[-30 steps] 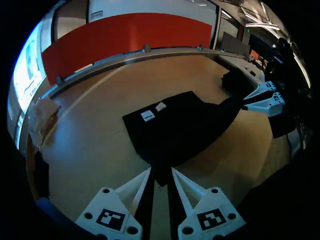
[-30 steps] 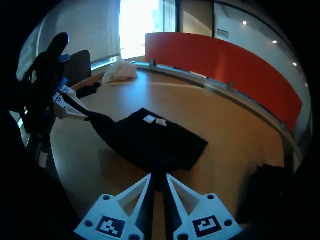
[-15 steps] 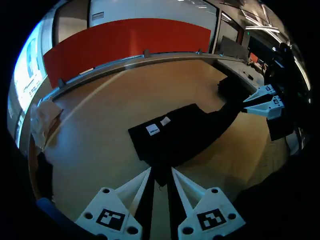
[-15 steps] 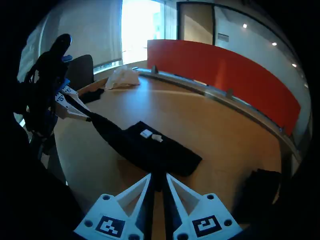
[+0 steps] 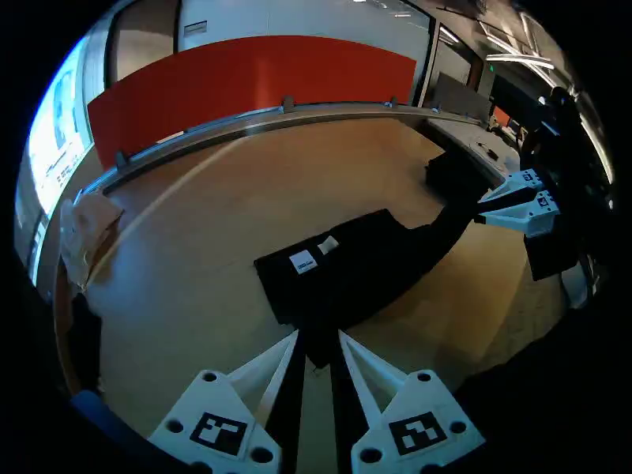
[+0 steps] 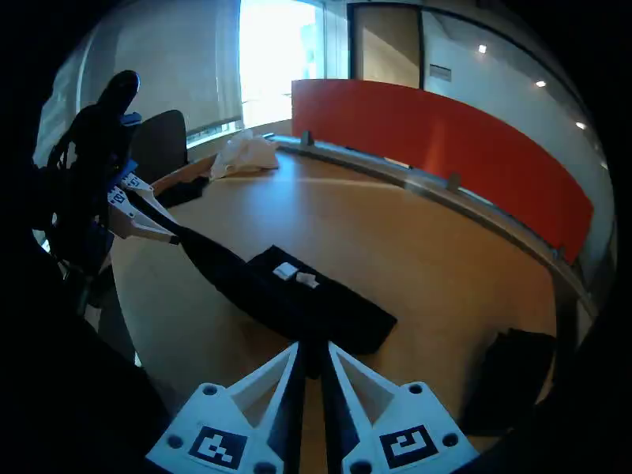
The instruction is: Fold towel
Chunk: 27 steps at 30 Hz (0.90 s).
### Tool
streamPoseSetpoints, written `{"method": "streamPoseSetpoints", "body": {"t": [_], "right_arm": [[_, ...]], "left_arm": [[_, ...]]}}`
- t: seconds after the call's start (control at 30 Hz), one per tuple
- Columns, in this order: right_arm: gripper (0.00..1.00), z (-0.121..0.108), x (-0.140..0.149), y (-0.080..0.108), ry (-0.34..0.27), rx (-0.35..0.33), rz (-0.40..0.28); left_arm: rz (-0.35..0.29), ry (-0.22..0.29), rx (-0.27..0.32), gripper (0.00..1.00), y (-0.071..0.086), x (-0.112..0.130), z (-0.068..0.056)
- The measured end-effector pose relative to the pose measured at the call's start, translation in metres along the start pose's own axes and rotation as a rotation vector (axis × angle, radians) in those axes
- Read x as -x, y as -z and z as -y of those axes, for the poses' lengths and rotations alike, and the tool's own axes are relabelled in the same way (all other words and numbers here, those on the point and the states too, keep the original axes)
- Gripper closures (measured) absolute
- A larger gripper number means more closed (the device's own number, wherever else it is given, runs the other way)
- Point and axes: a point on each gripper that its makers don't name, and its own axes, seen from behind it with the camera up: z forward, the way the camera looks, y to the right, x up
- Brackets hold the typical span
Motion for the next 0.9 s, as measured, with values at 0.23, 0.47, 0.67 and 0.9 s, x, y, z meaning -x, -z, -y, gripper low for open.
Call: {"method": "streamPoseSetpoints", "body": {"t": [0.23,0.47,0.67,0.9], "right_arm": [[0.89,-0.003,0.004,-0.003,0.007,0.004,0.009],[0.89,-0.009,0.007,-0.012,0.015,0.009,0.024],[0.89,-0.019,0.006,-0.023,0.02,0.017,0.035],[0.89,-0.033,0.01,-0.039,0.018,0.028,0.055]], "left_arm": [[0.005,0.002,0.002,0.81,-0.003,0.001,0.0],[0.014,-0.007,-0.003,0.81,-0.013,0.002,0.004],[0.022,-0.015,-0.015,0.81,-0.027,-0.003,0.011],[0.031,-0.017,-0.021,0.81,-0.048,-0.01,0.02]]}}
